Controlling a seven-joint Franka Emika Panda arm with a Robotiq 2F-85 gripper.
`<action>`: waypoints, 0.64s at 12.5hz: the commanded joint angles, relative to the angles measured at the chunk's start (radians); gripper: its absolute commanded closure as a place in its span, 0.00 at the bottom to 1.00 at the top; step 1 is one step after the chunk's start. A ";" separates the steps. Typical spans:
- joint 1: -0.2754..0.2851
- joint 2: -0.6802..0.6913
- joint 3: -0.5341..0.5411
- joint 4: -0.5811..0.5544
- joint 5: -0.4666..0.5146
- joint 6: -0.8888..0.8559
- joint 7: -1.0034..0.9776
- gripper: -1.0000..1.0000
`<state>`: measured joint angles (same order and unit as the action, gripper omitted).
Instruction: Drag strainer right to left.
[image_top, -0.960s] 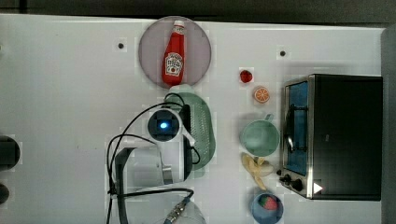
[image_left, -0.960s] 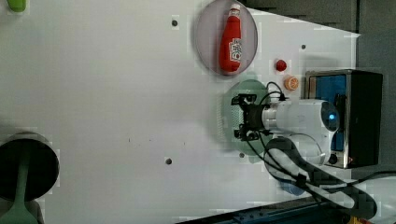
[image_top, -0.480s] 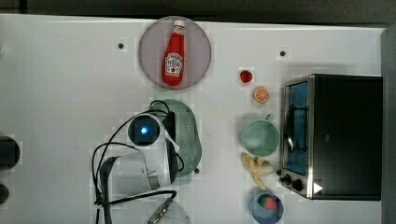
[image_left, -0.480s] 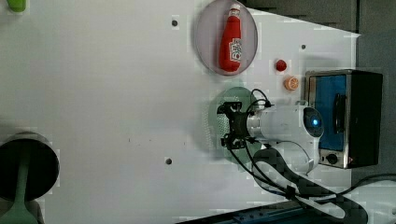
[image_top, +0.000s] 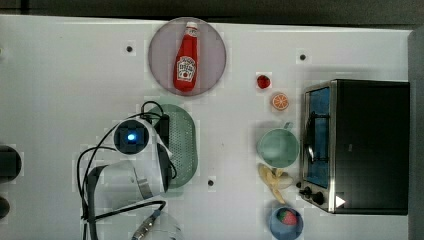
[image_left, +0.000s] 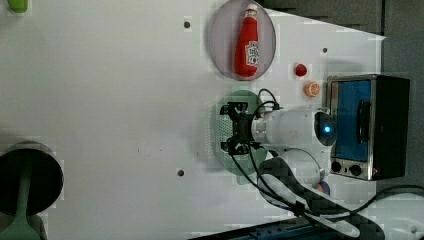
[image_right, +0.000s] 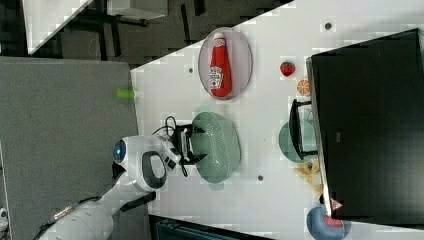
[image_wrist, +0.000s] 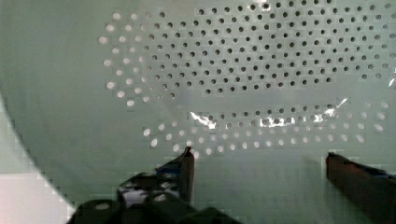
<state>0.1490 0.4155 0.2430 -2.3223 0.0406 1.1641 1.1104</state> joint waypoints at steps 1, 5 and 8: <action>0.070 0.070 0.015 0.107 -0.005 -0.014 0.101 0.00; 0.128 0.125 0.015 0.197 -0.003 -0.032 0.168 0.00; 0.161 0.169 0.015 0.256 -0.002 -0.038 0.211 0.00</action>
<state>0.2808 0.5776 0.2544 -2.0898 0.0502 1.1396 1.2578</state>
